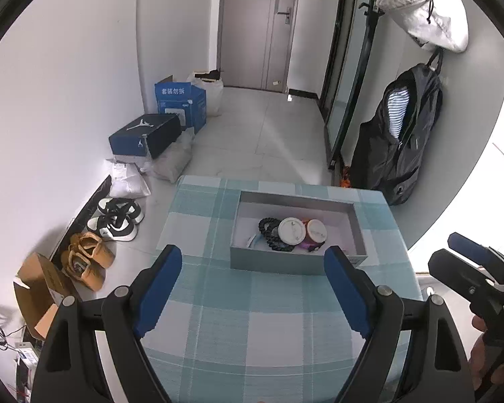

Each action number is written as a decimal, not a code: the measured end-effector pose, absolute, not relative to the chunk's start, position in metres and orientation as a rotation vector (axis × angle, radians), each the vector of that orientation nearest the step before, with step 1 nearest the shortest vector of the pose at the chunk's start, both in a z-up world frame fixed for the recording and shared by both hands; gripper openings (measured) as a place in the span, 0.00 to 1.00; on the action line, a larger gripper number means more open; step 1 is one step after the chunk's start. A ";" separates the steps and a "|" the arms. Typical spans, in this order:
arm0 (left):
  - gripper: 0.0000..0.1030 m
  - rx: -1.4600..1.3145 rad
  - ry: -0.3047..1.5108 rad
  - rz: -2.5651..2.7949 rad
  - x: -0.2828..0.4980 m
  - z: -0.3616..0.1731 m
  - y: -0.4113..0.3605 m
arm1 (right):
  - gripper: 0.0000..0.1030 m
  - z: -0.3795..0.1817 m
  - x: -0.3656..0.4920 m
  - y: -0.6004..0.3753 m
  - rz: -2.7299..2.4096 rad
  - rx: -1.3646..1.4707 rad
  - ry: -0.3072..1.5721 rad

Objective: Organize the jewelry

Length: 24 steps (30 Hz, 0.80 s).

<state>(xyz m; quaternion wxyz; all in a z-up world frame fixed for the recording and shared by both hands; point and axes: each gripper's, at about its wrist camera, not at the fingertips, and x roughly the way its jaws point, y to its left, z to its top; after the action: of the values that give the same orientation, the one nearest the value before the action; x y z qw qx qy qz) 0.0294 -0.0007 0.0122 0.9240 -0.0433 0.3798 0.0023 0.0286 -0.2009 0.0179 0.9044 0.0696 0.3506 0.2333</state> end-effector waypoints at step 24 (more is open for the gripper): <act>0.81 -0.085 0.806 -0.024 0.032 0.012 -0.007 | 0.97 0.008 0.036 -0.195 0.485 0.149 0.738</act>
<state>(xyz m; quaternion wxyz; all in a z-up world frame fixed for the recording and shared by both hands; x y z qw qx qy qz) 0.0315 -0.0075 0.0117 0.9190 -0.0411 0.3919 -0.0119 0.0362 -0.1952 0.0082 0.9014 0.0720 0.3568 0.2343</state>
